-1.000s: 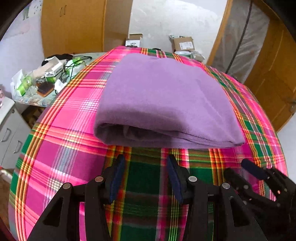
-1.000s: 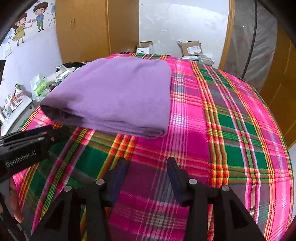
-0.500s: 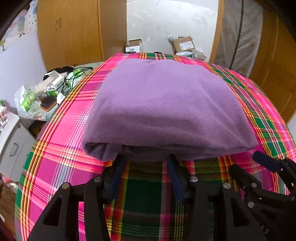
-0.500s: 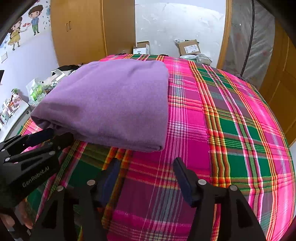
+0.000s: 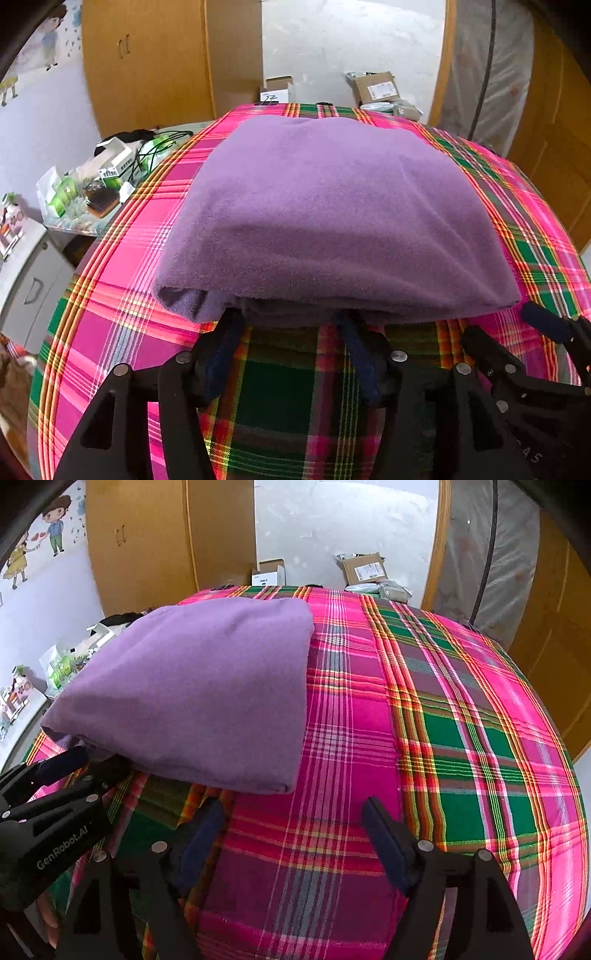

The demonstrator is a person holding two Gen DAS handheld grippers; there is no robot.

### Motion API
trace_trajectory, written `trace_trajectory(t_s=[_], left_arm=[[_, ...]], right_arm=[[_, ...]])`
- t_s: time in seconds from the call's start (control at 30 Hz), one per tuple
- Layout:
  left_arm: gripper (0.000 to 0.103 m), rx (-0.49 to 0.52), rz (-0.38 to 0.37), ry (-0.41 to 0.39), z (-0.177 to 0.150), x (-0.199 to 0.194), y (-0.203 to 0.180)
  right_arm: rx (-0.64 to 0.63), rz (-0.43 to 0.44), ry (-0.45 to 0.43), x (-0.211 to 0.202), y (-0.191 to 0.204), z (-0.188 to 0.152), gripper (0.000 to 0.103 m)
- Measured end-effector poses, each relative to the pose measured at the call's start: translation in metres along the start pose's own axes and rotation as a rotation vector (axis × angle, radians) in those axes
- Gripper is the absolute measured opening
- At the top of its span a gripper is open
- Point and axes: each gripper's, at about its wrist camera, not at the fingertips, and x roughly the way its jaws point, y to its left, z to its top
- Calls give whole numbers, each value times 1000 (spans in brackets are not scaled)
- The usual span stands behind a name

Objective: Fold clothes

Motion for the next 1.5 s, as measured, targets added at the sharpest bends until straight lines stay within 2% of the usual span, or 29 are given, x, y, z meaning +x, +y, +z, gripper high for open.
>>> trace_trajectory(t_s=[1.5], left_arm=[[60,0,2,0,0,-1,0]], right_arm=[[4,2,-1,0,1,-1,78]])
